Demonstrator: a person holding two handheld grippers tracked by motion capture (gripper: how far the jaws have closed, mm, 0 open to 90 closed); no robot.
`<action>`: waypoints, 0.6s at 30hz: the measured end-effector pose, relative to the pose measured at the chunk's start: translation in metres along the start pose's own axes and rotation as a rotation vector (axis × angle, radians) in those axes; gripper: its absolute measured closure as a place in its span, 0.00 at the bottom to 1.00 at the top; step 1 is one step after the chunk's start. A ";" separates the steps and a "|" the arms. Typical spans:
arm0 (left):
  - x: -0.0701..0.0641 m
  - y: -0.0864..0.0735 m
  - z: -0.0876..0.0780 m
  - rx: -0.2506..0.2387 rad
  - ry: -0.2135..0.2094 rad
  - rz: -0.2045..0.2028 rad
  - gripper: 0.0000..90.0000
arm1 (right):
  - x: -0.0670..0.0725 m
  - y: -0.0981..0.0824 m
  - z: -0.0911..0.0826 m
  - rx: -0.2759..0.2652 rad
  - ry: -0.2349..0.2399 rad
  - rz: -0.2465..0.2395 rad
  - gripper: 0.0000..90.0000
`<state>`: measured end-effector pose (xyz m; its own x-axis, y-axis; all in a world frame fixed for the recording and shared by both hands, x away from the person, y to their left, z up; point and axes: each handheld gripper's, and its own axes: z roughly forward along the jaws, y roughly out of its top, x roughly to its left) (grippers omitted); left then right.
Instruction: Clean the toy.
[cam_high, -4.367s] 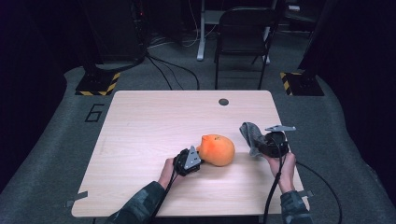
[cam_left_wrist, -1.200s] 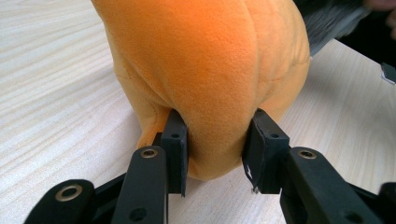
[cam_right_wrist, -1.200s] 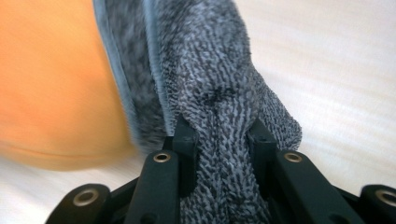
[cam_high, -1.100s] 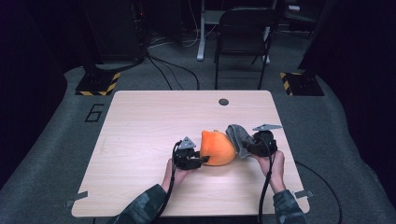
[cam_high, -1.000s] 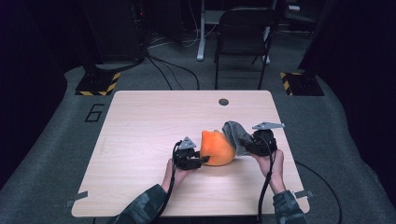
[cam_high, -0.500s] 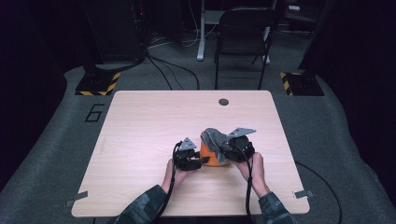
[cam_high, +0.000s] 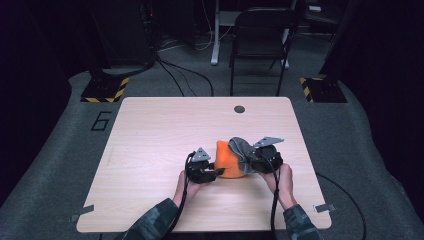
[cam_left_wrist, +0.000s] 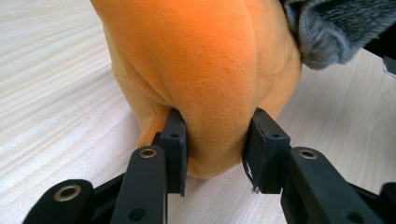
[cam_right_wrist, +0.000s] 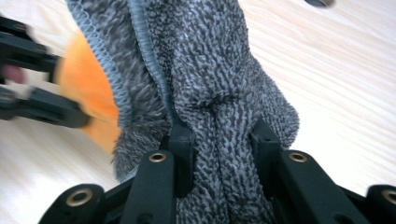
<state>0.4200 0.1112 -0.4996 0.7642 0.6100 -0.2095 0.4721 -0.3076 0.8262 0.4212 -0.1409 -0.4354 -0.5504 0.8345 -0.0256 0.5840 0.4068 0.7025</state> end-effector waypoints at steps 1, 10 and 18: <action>0.000 0.000 0.000 -0.003 0.000 0.000 0.70 | -0.004 -0.002 0.001 0.005 -0.007 0.013 0.76; 0.001 -0.002 -0.001 -0.004 0.004 0.003 0.70 | -0.039 -0.025 0.030 0.145 -0.087 0.107 0.77; 0.000 -0.003 -0.002 -0.012 0.005 0.003 0.70 | -0.050 -0.029 0.031 0.160 -0.100 0.150 0.78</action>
<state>0.4175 0.1139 -0.5008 0.7632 0.6130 -0.2043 0.4645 -0.3007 0.8330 0.4503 -0.1825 -0.4762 -0.3931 0.9195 -0.0054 0.7461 0.3224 0.5825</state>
